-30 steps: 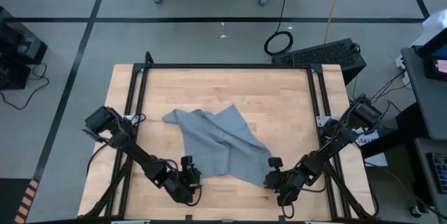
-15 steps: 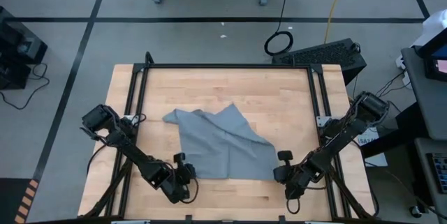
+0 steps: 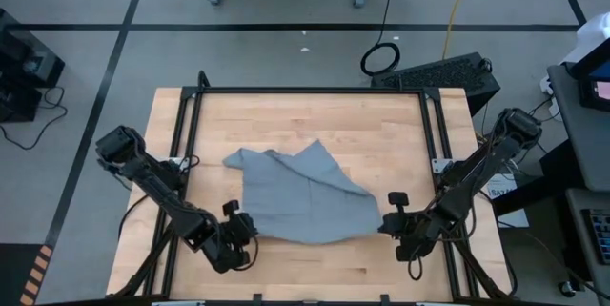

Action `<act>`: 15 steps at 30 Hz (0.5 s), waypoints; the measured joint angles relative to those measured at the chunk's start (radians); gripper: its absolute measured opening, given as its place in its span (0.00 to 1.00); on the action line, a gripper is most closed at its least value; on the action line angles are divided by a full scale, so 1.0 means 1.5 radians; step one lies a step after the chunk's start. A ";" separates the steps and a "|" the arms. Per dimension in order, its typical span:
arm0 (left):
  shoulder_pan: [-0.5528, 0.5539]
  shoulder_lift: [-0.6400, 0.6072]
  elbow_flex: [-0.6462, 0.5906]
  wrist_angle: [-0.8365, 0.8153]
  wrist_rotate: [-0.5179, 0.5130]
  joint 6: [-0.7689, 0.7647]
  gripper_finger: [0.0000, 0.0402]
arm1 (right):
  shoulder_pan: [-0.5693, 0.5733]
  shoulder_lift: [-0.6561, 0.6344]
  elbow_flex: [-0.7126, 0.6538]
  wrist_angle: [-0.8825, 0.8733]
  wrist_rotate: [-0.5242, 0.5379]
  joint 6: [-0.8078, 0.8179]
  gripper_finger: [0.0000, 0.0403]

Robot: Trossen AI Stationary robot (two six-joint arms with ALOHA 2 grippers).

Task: Roll towel
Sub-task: Fold the gray towel on the table

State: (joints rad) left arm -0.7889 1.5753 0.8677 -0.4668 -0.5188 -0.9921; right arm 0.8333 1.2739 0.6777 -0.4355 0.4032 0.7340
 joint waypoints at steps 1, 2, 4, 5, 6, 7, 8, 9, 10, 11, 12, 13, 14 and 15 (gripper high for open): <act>0.000 0.000 0.000 0.000 0.000 -0.009 0.22 | 0.000 0.000 0.000 0.007 -0.004 0.006 0.02; -0.001 -0.001 0.000 0.003 0.002 -0.015 0.27 | 0.000 0.000 0.000 0.011 -0.012 0.009 0.04; -0.001 -0.001 0.000 0.003 0.005 -0.016 0.36 | 0.000 0.000 0.000 0.014 -0.030 0.021 0.09; -0.001 -0.001 0.000 0.004 0.006 -0.016 0.41 | 0.000 0.000 0.000 0.011 -0.035 0.033 0.12; 0.000 -0.001 0.000 0.005 0.006 -0.016 0.46 | 0.000 0.000 0.000 0.006 -0.044 0.051 0.17; 0.000 -0.001 0.002 0.004 0.006 -0.016 0.51 | 0.000 0.000 0.000 0.003 -0.057 0.068 0.21; 0.000 -0.001 0.006 0.001 0.007 -0.015 0.55 | 0.000 0.000 0.000 0.001 -0.077 0.081 0.26; 0.000 -0.001 0.012 -0.005 0.008 -0.009 0.59 | 0.000 0.000 0.000 0.000 -0.095 0.091 0.31; 0.001 -0.001 0.020 -0.015 0.008 0.002 0.63 | 0.000 0.000 0.000 -0.003 -0.108 0.097 0.36; 0.002 -0.003 0.028 -0.033 -0.001 0.004 0.66 | -0.002 -0.001 0.000 -0.004 -0.114 0.100 0.40; 0.003 -0.005 0.036 -0.059 -0.015 0.004 0.69 | -0.002 -0.003 0.000 -0.003 -0.115 0.101 0.44; 0.007 -0.008 0.044 -0.089 -0.030 0.003 0.71 | -0.005 -0.006 0.000 -0.003 -0.109 0.101 0.48; 0.013 -0.009 0.054 -0.118 -0.047 0.003 0.72 | -0.012 -0.009 0.000 -0.003 -0.087 0.097 0.50; 0.018 -0.011 0.063 -0.145 -0.070 0.003 0.73 | -0.021 -0.012 0.000 -0.005 -0.047 0.093 0.53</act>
State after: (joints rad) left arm -0.7617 1.5581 0.9615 -0.6843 -0.6242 -0.9872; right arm 0.8012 1.2561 0.6777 -0.4430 0.3327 0.8739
